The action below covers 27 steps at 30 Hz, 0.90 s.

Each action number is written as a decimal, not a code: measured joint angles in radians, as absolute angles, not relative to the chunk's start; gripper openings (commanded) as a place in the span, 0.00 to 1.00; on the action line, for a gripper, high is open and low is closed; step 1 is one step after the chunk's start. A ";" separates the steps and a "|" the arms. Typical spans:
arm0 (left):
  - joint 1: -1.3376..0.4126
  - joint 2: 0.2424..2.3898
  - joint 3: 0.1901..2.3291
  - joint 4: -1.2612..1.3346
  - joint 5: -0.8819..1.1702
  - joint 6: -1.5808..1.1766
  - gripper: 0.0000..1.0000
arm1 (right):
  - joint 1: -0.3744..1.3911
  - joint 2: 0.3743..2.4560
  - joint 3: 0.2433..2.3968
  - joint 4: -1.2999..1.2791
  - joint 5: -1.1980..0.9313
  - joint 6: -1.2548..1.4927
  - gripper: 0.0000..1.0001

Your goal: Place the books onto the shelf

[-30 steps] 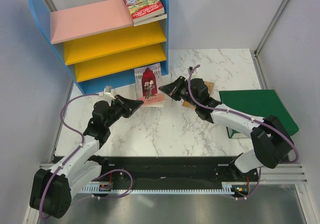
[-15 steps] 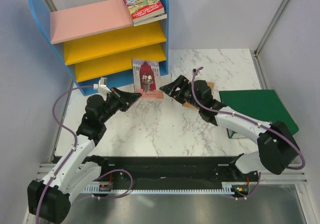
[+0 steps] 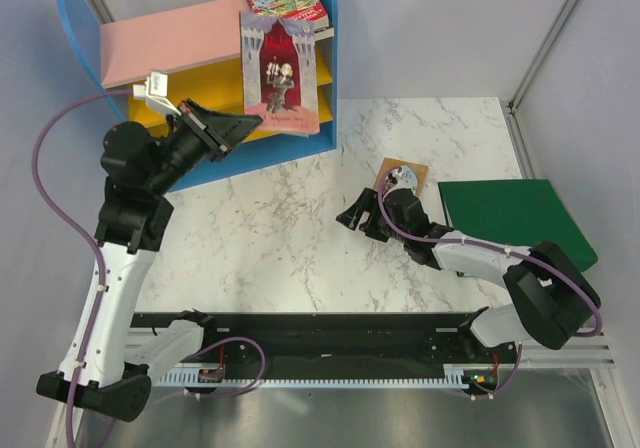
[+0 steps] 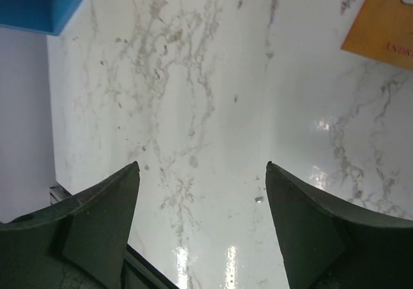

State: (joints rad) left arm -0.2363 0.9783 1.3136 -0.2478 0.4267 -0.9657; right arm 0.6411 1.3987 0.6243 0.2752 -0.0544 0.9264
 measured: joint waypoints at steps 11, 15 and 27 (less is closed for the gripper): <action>0.075 1.208 1.602 -0.290 0.675 -1.009 0.02 | 0.641 1.493 0.605 0.310 -0.123 0.903 0.88; 0.136 1.286 1.611 -0.250 0.729 -1.079 0.02 | 0.641 1.494 0.604 0.324 -0.128 0.900 0.88; 0.191 1.417 1.650 -0.096 0.742 -1.234 0.02 | 0.641 1.509 0.599 0.345 -0.139 0.901 0.89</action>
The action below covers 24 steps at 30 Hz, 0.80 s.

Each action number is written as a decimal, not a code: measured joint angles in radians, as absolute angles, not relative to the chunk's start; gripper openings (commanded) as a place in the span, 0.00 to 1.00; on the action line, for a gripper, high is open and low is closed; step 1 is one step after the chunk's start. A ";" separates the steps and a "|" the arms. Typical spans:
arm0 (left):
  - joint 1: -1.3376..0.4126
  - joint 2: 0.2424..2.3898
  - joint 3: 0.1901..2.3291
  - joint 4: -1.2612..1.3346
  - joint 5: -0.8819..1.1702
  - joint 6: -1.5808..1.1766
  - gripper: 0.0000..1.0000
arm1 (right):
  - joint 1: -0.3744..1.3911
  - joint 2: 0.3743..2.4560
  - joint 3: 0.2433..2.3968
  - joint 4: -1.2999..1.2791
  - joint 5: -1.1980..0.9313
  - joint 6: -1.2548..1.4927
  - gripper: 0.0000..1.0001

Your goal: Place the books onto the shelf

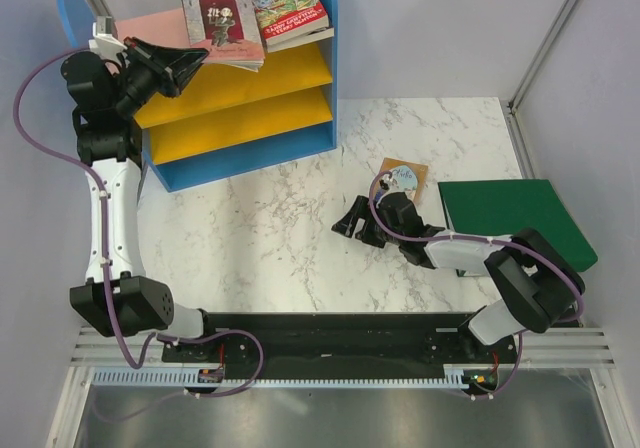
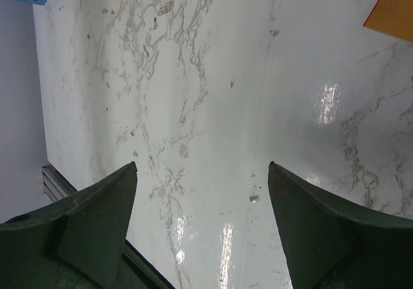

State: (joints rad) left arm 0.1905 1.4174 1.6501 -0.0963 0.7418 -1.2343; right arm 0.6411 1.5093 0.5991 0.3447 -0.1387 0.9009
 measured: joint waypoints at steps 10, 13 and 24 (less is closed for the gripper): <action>0.202 1.554 1.768 -0.047 0.731 -1.305 0.02 | 0.641 1.534 0.595 0.363 -0.160 0.902 0.90; 0.202 1.603 1.832 -0.081 0.728 -1.306 0.02 | 0.641 1.534 0.595 0.369 -0.162 0.902 0.90; 0.202 1.685 1.910 -0.191 0.725 -1.303 0.04 | 0.641 1.536 0.595 0.389 -0.168 0.905 0.90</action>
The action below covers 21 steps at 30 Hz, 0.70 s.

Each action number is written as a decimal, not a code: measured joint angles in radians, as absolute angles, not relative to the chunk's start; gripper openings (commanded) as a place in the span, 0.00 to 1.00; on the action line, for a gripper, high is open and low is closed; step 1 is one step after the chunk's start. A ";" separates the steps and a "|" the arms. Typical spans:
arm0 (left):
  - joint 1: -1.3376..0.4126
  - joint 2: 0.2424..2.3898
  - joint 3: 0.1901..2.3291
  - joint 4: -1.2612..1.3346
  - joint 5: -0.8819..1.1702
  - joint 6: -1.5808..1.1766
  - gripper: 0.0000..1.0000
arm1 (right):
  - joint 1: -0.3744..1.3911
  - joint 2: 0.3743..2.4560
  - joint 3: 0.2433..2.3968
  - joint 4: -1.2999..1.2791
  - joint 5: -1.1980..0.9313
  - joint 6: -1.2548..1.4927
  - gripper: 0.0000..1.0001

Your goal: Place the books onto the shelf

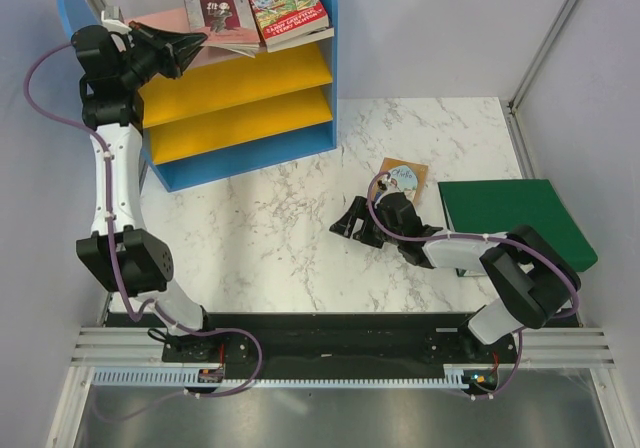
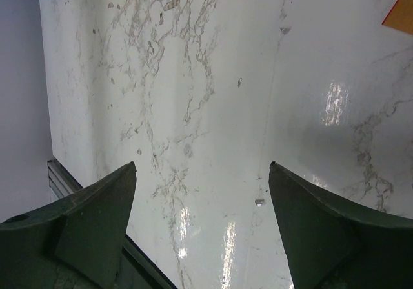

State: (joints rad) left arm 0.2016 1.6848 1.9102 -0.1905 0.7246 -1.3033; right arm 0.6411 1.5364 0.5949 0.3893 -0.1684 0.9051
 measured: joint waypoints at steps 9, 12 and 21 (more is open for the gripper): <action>0.203 1.699 1.934 -0.244 0.724 -1.278 0.18 | 0.641 1.538 0.587 0.389 -0.175 0.908 0.91; 0.204 1.715 1.959 -0.262 0.723 -1.274 0.21 | 0.641 1.538 0.587 0.390 -0.179 0.910 0.91; 0.204 1.744 2.001 -0.291 0.724 -1.263 0.27 | 0.641 1.538 0.587 0.390 -0.184 0.912 0.91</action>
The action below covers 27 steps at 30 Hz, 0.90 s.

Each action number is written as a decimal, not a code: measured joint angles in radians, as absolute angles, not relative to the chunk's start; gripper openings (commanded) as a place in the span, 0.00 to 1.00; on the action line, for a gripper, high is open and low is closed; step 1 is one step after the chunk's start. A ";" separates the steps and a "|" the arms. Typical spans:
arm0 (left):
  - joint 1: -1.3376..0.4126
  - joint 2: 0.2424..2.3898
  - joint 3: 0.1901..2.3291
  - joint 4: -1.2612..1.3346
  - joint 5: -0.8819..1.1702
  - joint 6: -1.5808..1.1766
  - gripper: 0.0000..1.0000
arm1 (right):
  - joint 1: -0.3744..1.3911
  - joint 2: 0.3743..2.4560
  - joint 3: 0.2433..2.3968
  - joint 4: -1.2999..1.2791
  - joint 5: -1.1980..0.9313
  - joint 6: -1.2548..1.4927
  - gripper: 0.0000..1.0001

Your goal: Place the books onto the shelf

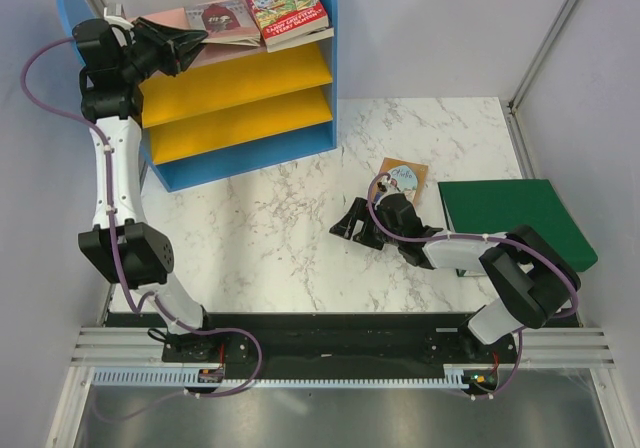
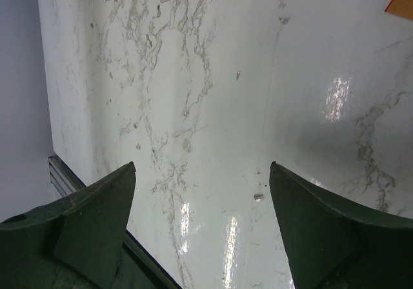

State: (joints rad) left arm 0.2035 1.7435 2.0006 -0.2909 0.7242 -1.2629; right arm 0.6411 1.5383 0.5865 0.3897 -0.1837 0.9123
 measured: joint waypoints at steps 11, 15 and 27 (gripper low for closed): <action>0.205 1.778 2.038 -0.323 0.729 -1.242 0.64 | 0.641 1.547 0.587 0.390 -0.187 0.912 0.91; 0.209 1.777 2.042 -0.350 0.721 -1.227 0.83 | 0.641 1.548 0.585 0.392 -0.187 0.912 0.91; 0.229 1.776 2.139 -0.527 0.625 -1.116 1.00 | 0.641 1.548 0.583 0.405 -0.195 0.914 0.92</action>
